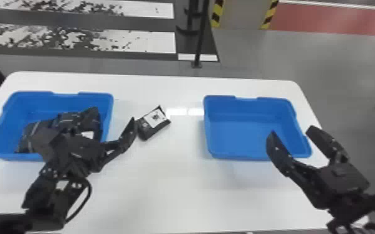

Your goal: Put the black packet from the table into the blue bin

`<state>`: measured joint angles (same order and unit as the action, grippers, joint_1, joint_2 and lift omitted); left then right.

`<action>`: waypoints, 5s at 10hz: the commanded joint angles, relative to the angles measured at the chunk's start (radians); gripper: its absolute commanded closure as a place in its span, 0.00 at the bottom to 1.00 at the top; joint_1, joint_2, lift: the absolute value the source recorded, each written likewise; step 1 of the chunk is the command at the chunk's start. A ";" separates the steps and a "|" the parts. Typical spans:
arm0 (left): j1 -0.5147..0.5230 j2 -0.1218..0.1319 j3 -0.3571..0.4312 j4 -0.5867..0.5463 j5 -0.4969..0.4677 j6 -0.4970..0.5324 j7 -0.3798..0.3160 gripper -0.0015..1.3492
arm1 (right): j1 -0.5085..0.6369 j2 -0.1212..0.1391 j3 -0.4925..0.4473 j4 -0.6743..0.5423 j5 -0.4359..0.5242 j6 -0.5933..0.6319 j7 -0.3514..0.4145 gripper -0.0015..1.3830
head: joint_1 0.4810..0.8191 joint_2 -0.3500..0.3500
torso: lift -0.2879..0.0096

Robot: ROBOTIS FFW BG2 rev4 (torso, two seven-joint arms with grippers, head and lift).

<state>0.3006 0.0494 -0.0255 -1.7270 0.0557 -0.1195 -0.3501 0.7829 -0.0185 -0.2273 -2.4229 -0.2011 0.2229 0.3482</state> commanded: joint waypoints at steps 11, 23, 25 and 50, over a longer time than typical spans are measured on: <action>-0.450 -0.036 -0.192 0.479 -0.269 0.291 0.023 0.06 | 0.000 -0.011 0.000 0.009 -0.014 0.000 0.000 0.13 | 0.63 0.23 | 0.60; -0.495 -0.014 -0.244 0.518 -0.321 0.267 0.005 0.90 | 0.015 -0.014 -0.002 0.016 -0.044 0.000 0.000 0.13 | 0.63 0.19 | 0.60; -0.431 0.021 -0.220 0.337 -0.297 0.264 -0.006 0.90 | 0.015 -0.014 -0.002 0.014 -0.042 0.000 0.000 0.13 | 0.63 0.18 | 0.60; 0.553 -0.052 0.337 -0.365 0.160 -0.310 0.088 0.23 | 0.010 -0.011 0.004 0.007 -0.016 0.010 -0.001 0.13 | 0.63 0.77 | 0.60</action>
<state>0.8507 0.0000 0.3313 -2.0916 0.2013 -0.4214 -0.2630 0.7926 -0.0290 -0.2233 -2.4166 -0.2187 0.2332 0.3467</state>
